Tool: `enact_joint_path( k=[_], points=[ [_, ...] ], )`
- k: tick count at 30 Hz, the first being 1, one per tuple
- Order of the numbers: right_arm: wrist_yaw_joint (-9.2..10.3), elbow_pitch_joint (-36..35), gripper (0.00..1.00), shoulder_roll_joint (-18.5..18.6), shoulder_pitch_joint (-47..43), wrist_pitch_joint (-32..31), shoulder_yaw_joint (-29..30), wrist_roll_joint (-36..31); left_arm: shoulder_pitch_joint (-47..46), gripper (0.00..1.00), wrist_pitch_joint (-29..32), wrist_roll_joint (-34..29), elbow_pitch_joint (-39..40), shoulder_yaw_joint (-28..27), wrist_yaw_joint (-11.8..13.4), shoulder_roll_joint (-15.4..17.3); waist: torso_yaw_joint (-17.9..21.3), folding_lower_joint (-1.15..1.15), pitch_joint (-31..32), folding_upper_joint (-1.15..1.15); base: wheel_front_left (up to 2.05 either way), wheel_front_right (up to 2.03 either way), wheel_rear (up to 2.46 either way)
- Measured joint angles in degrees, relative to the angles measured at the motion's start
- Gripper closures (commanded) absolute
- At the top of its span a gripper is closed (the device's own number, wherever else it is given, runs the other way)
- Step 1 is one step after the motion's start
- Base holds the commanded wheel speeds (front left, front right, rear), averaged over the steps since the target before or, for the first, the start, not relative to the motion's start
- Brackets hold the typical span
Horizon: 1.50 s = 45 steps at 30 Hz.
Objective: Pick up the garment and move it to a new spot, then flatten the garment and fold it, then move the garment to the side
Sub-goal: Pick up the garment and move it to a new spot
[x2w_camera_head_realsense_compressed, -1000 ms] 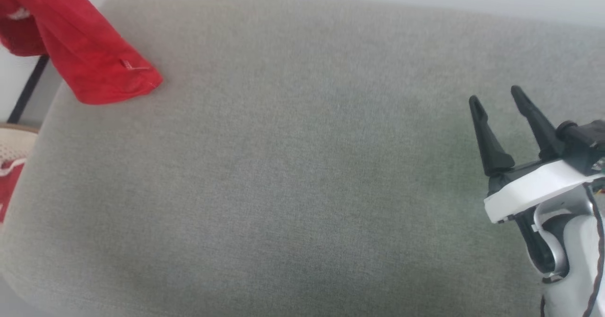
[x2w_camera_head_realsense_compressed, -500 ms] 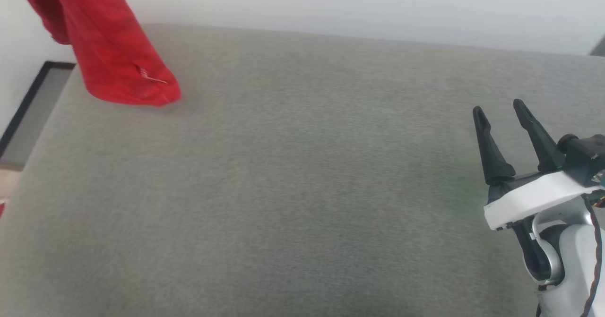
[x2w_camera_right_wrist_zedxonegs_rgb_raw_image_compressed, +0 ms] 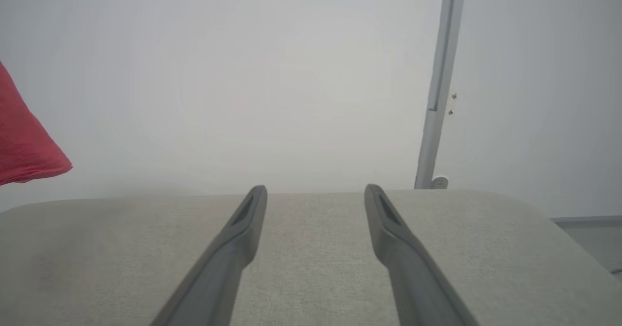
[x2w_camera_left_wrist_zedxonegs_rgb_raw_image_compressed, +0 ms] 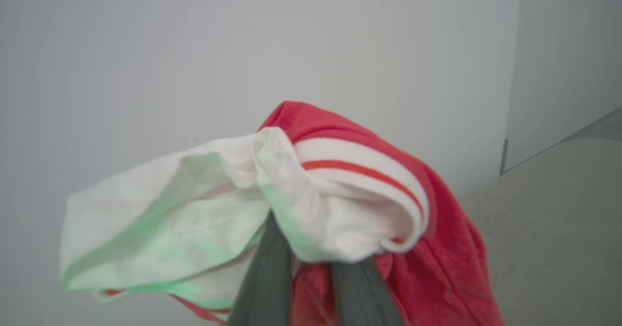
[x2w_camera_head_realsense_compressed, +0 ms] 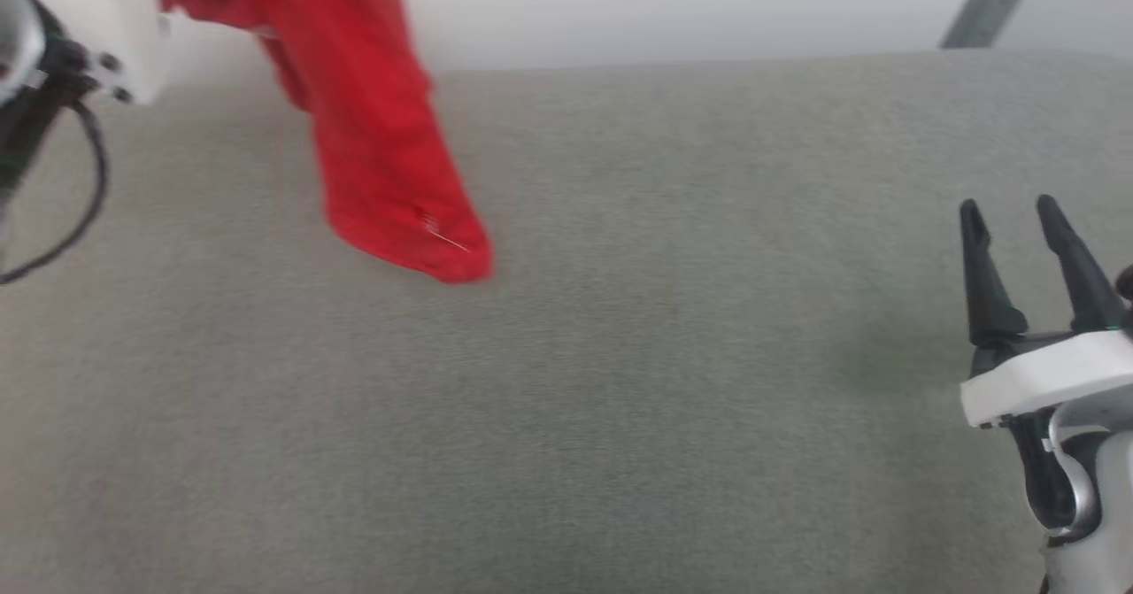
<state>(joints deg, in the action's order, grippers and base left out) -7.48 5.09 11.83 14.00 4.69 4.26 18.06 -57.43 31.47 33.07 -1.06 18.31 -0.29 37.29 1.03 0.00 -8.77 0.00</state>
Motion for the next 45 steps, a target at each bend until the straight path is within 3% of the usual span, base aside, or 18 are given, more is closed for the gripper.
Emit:
enact_joint_path(
  k=[9, 16, 24, 37, 38, 40, 41, 42, 43, 45],
  points=[
    [0.00, 1.25, 0.00, -1.41, -0.75, 1.57, 2.42, -0.40, 4.32, 1.00, 5.49, 1.72, 8.88, 4.33, 3.71, -4.12, 4.57, 0.00, -1.87, 0.00, 0.00, 0.00, 0.00],
    [0.00, 3.24, 0.00, -2.70, -0.87, 2.64, 1.37, -0.53, 13.02, 1.00, 9.45, 2.91, 8.87, 9.70, 5.76, -6.60, 5.78, 0.00, -2.57, 0.00, 0.00, 0.00, 0.00],
    [0.00, 5.20, 0.00, -3.16, -0.45, 3.46, -0.98, -0.53, 21.65, 1.00, 11.88, 3.83, 1.32, 15.15, 6.32, -7.77, 6.22, 0.00, -2.96, 0.00, 0.00, 0.00, 0.00],
    [0.00, 7.92, 0.00, -2.94, 0.47, 4.80, -3.34, 0.11, 26.59, 1.00, 8.57, 6.17, -17.16, 18.26, 4.16, -12.13, 6.35, 0.00, -3.18, 0.00, 0.00, 0.00, 0.00],
    [0.00, 8.04, 0.00, -2.91, 0.58, 4.81, -3.50, 0.11, 26.42, 0.92, 8.20, 6.28, -18.19, 18.29, 3.91, -12.52, 6.33, 0.00, -3.10, 0.00, 0.00, 0.00, 0.00],
    [0.00, 8.29, 0.00, -2.79, 0.80, 4.88, -3.75, 0.12, 25.89, 0.64, 7.21, 6.48, -20.08, 18.24, 3.20, -13.08, 6.26, 0.00, -2.88, 0.00, 0.00, 0.00, 0.00],
    [0.00, 8.43, 0.00, -2.74, 0.85, 4.88, -3.81, 0.12, 25.72, 0.64, 6.84, 6.80, -20.91, 18.09, 2.99, -13.47, 6.19, 0.00, -2.73, 0.00, 0.00, 0.00, 0.00],
    [0.00, 8.51, 0.00, -2.68, 0.86, 4.88, -3.81, 0.12, 25.58, 0.51, 6.32, 6.94, -21.50, 17.95, 2.52, -13.79, 6.11, 0.00, -2.51, 0.00, 0.00, 0.00, 0.00],
    [0.00, 8.58, 0.00, -2.63, 0.86, 4.89, -3.82, 0.12, 25.46, 0.00, 5.77, 7.01, -21.91, 17.88, 2.22, -13.92, 6.03, 0.00, -2.28, 0.00, 0.00, 0.00, 0.00],
    [0.00, 8.79, 0.00, -2.43, 0.84, 4.89, -3.66, 0.12, 25.35, 0.00, 5.08, 7.60, -22.62, 17.64, 1.63, -14.25, 5.79, 0.00, -1.71, 0.00, 0.00, 0.00, 0.00]
  ],
)
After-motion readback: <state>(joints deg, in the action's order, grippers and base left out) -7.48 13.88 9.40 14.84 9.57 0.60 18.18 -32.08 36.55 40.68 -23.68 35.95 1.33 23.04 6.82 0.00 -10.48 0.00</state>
